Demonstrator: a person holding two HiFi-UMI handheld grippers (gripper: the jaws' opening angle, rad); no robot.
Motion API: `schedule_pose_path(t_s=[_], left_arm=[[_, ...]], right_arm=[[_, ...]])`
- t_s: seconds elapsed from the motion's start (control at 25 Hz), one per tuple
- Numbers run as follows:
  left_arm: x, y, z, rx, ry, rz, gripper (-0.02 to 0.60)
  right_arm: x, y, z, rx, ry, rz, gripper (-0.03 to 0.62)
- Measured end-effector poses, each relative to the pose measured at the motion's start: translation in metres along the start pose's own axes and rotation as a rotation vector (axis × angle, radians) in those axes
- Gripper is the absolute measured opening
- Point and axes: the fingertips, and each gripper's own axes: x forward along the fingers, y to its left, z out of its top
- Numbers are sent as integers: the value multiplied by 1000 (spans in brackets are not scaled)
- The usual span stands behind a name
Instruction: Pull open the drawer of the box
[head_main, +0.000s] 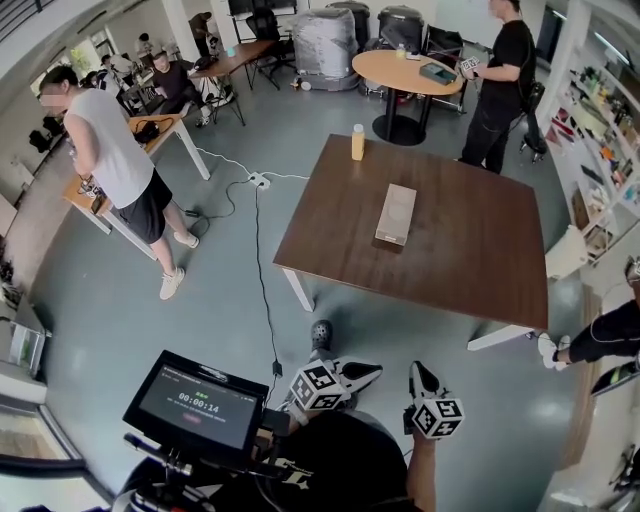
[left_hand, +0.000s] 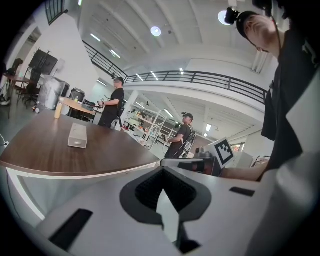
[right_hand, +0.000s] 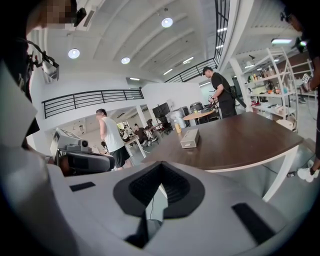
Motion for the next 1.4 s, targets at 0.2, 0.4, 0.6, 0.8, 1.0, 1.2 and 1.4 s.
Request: schedule_pose_path(t_s=[0.2,0.4,0.6,0.8,1.0,1.2,1.4], left_arm=[[0,-2,0,-7,-6,-1,5],[-6,-11,1,2,-6,-3,5],[8,1,9,7,-7,-2,5],[8,5,8,3,-7,-4,5],[10,6,10,2,-5,-11,5],[12,12,11,0,-2,-19,5],[14,18,14,-5,2,-23,5]], right_arm=[[-1,5,-2,-4,12,8,-12],[-12,8,2,-1,-5,-4,-12],[-5,-9,14,-5,-15,-9,-12],[-5,-13,7,15,-6,-25,-12],[-4,-13,6,17,0,-26,-12],[4,-15,11,14,-6,-26,-12],[9,-16,12,16,1,-28,-12]])
